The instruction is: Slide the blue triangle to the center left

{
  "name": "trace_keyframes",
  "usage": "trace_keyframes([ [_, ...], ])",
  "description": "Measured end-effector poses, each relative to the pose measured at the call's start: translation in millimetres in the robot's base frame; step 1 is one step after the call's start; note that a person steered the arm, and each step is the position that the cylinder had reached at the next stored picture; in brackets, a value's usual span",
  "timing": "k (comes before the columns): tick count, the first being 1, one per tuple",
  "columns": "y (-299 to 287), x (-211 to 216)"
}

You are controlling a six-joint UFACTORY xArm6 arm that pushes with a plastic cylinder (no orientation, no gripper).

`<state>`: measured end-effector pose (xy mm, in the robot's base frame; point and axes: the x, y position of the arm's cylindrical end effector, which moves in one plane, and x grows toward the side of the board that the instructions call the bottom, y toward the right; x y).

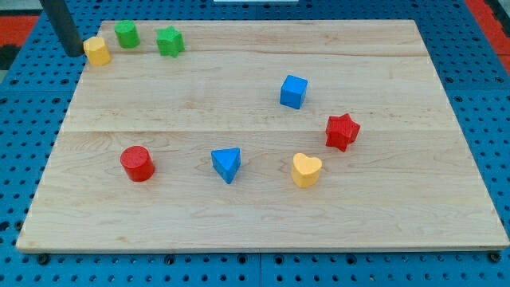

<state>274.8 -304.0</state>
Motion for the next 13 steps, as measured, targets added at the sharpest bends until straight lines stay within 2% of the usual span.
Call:
trace_keyframes([
  [1, 48, 8],
  [2, 153, 7],
  [3, 112, 9],
  [4, 80, -18],
  [6, 246, -10],
  [7, 258, -4],
  [8, 247, -32],
  [9, 303, -40],
  [10, 327, -82],
  [11, 247, -82],
  [12, 128, -80],
  [13, 125, -62],
])
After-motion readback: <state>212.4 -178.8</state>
